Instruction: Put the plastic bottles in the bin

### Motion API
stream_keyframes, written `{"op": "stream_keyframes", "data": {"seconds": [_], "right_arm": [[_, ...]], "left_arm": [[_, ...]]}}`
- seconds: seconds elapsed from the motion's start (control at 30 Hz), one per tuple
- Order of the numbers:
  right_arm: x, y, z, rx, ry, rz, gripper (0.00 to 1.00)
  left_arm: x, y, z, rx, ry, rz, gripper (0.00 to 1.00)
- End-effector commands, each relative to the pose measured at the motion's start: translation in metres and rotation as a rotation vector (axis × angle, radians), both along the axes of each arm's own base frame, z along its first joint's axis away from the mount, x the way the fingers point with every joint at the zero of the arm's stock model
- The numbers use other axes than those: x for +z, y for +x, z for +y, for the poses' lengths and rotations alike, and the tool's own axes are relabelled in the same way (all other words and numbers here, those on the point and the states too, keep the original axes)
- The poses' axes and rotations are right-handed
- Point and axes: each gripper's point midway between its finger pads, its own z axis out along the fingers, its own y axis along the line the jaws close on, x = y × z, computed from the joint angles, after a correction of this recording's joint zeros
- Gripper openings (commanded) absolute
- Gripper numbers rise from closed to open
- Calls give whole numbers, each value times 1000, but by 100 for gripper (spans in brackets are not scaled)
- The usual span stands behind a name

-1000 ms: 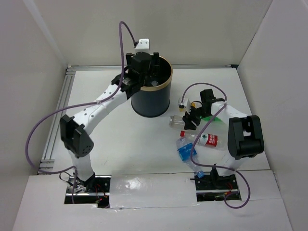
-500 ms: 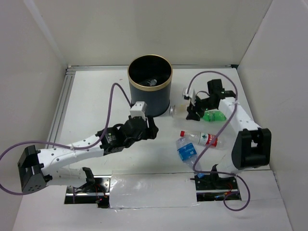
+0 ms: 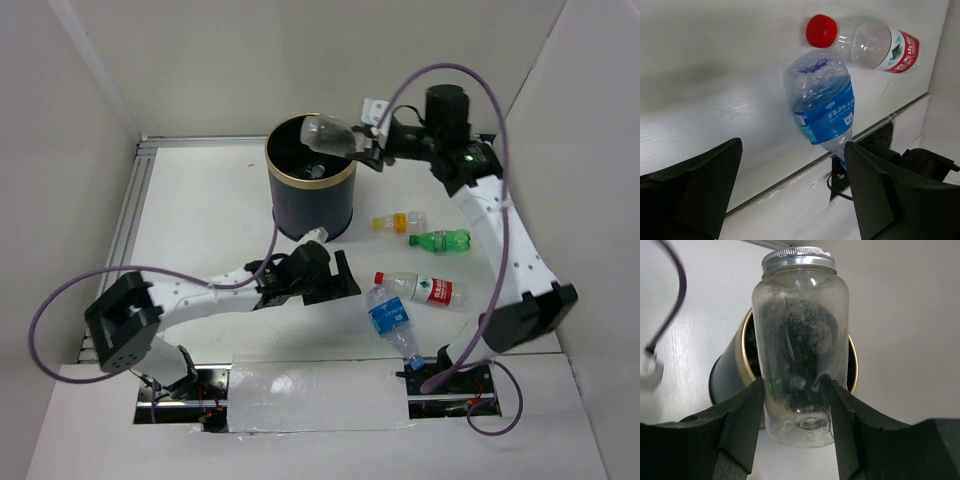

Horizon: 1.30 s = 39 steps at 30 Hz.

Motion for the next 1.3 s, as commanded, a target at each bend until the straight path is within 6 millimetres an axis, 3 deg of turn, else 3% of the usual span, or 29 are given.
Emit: {"op": "stream_keyframes", "data": {"seconds": [0.0, 0.03, 0.07, 0.1, 0.13, 0.2, 0.23, 0.3, 0.33, 0.4, 0.43, 0.47, 0.5, 0.53, 0.57, 0.63, 0.67, 0.7, 0.73, 0.8, 0.87, 0.93, 1.0, 1.03, 1.07, 1.1, 1.13, 1.23, 1.27], "right_arm": [[2, 36, 45, -39, 34, -8, 24], [-18, 51, 55, -48, 11, 27, 32], [-23, 59, 56, -68, 11, 56, 63], [-14, 61, 63, -71, 23, 53, 72], [-20, 68, 65, -88, 26, 87, 82], [-14, 71, 55, -133, 83, 146, 100], [-1, 71, 41, -171, 116, 131, 100], [0, 67, 20, -219, 139, 165, 100], [-19, 71, -1, -266, 125, 202, 100], [-26, 56, -29, -315, 112, 218, 100], [-63, 53, -53, -363, 91, 296, 100], [-60, 38, -67, -381, 102, 286, 100], [-68, 32, -79, -403, 105, 297, 100], [-100, 23, -90, -427, 91, 366, 100], [-100, 11, -110, -468, 112, 374, 100], [-121, -5, -127, -499, 101, 416, 100], [-146, -15, -143, -538, 93, 473, 100], [-152, -29, -150, -542, 84, 482, 97], [-169, -42, -154, -535, 76, 524, 95], [-185, -62, -175, -578, 67, 576, 90], [-202, -77, -190, -579, 39, 601, 77], [-218, -94, -197, -574, 4, 647, 71], [-232, -104, -208, -593, 6, 709, 72], [-232, -106, -215, -600, 8, 699, 80], [-237, -109, -214, -585, -4, 716, 80], [-234, -110, -219, -584, 5, 714, 86], [-239, -116, -219, -568, -11, 731, 95], [-243, -112, -227, -557, -44, 712, 100], [-251, -114, -226, -547, -45, 733, 100]], "left_arm": [[14, 0, -50, -78, -128, 110, 95], [8, -3, -56, -93, -121, 146, 97], [4, -1, -63, -93, -121, 168, 97], [-1, 0, -70, -89, -125, 198, 97], [-14, 3, -77, -86, -105, 229, 97], [-24, 2, -86, -75, -92, 263, 98], [-33, 1, -93, -73, -77, 284, 98], [-47, 0, -92, -63, -21, 322, 98], [-45, 0, -99, -65, -16, 332, 98], [-70, -2, -98, -53, 49, 376, 99], [-71, -3, -104, -69, 56, 371, 99], [-78, -3, -106, -72, 68, 387, 99], [-96, -4, -104, -78, 108, 402, 99], [-103, -4, -105, -85, 126, 404, 98], [-107, -9, -109, -100, 129, 414, 93], [-118, -12, -108, -115, 136, 423, 78], [-123, -12, -107, -125, 132, 412, 63], [-121, -14, -106, -133, 123, 416, 35], [-116, -15, -104, -149, 122, 400, 29], [-117, -18, -97, -159, 134, 383, 13], [-112, -20, -92, -177, 131, 363, 2], [-108, -20, -84, -193, 138, 320, 0], [-93, -18, -80, -201, 123, 273, 0], [-87, -15, -76, -211, 144, 228, 0], [-78, -11, -72, -213, 155, 193, 0], [-59, -5, -73, -215, 148, 139, 0], [-24, 7, -69, -191, 132, 41, 0], [47, 36, -55, -158, 170, -191, 0], [83, 42, -49, -141, 150, -271, 0]]}}
